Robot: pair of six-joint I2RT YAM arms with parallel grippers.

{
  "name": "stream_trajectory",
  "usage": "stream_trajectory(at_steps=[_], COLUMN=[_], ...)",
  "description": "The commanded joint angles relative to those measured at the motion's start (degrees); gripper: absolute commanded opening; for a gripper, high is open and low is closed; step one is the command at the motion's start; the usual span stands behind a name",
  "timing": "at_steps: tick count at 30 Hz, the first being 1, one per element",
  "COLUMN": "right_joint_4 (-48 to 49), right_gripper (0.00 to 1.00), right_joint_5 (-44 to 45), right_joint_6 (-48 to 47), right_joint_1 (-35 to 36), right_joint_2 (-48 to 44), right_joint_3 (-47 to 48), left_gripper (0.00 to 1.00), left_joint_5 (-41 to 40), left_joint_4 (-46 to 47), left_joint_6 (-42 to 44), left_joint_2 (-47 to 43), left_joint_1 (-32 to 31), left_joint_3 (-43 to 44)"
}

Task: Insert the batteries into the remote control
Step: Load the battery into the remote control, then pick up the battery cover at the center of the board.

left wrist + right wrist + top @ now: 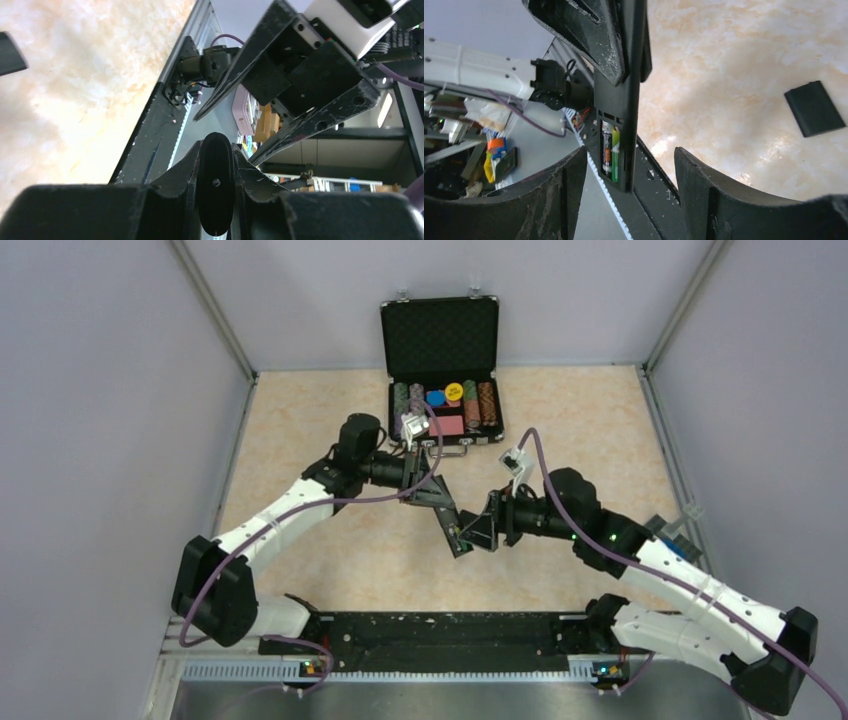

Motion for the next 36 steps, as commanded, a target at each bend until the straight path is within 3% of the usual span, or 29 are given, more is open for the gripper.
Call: stream_trajectory(at_steps=[1, 9, 15, 20, 28, 36], right_joint_4=[-2.46, -6.95, -10.44, -11.03, -10.22, -10.78], right_gripper=[0.63, 0.62, 0.61, 0.60, 0.57, 0.56], right_joint_5=[10.40, 24.43, 20.61, 24.80, 22.46, 20.22], right_joint_6=[1.44, -8.05, -30.73, -40.85, -46.49, -47.07], right_joint_1=[-0.84, -2.90, -3.03, -3.99, -4.64, -4.78], right_joint_2=[0.93, 13.23, 32.10, 40.55, 48.20, 52.88], right_joint_3=[2.92, 5.52, 13.79, 17.52, 19.14, 20.76], left_gripper=[0.00, 0.00, 0.00, 0.00, 0.00, 0.00], left_joint_5=[-1.90, -5.62, -6.28, -1.67, 0.13, 2.15], left_joint_4=[0.50, -0.32, -3.77, -4.91, -6.85, -7.05], left_joint_6=[-1.21, -2.24, -1.37, -0.53, 0.67, 1.65], left_joint_2=[-3.60, -9.31, -10.16, -10.17, -7.30, -6.77], left_joint_1=[4.37, 12.96, 19.90, 27.65, 34.72, 37.33], left_joint_3=[-3.75, -13.79, -17.13, -17.53, -18.40, -19.54])
